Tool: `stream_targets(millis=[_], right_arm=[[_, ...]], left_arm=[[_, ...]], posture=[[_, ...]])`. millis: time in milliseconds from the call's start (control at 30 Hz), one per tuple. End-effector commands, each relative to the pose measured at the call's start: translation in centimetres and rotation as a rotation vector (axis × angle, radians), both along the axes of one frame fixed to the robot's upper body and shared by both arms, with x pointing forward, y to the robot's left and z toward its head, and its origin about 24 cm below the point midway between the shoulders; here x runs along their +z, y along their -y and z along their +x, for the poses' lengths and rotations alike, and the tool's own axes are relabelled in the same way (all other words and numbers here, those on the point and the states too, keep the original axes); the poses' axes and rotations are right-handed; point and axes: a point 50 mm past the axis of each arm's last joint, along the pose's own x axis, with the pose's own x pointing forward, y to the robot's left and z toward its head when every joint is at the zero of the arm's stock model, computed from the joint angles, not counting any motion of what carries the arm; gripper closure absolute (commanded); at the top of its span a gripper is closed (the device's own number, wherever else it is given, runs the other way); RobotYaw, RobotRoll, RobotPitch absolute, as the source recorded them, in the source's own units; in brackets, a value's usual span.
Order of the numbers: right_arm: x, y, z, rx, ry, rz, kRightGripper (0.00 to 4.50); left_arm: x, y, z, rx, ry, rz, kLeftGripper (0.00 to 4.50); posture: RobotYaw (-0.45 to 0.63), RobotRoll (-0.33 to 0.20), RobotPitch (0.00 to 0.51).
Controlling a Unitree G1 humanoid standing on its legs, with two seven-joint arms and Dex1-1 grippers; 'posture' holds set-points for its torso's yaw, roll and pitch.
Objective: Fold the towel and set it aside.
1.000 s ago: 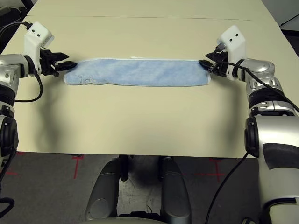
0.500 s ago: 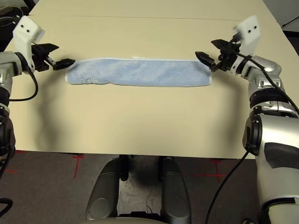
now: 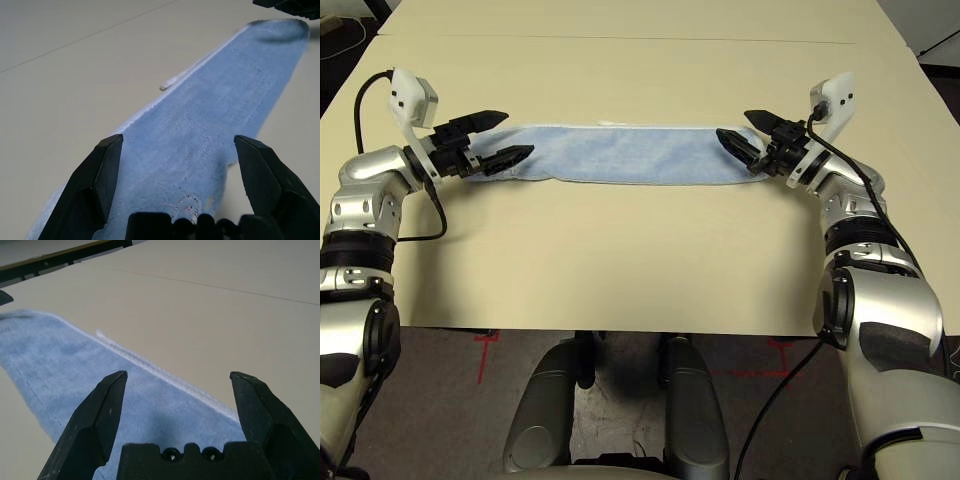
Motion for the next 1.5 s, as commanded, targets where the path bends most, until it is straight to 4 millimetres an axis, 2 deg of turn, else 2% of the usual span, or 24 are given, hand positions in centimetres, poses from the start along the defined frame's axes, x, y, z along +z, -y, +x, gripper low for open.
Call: stream_targets(millis=[33,300,567,800,1200,1500], right_arm=[[-0.5,1.1,-0.7,0.025,-0.015,0.014,0.03],[-1.1,4.4,-2.9,0.100,-0.169,0.055,0.03],[-2.2,7.0,-5.0,0.070,-0.265,0.256,0.03],[-4.0,6.9,-5.9,0.050,-0.348,0.285,0.03],[-4.2,5.8,-6.9,0.087,-0.493,0.413,0.03],[-4.2,6.7,-8.5,-0.010,-0.490,0.468,0.03]], left_arm=[[-0.3,0.2,-0.6,-0.069,-0.017,0.054,0.00],[-0.7,-0.4,-1.2,-0.124,-0.041,0.124,0.00],[-1.3,-0.1,-1.6,-0.142,-0.024,0.134,0.00],[-1.8,0.4,-2.0,-0.152,-0.039,0.116,0.00],[-2.0,1.1,-2.8,-0.170,-0.066,0.108,0.00],[-2.2,1.3,-2.9,-0.173,-0.077,0.104,0.00]], posture=[[0.00,0.000,0.299],[-0.02,0.000,0.303],[-0.03,0.000,0.309],[-0.03,0.000,0.305],[-0.02,0.000,0.299],[-0.03,0.000,0.301]])
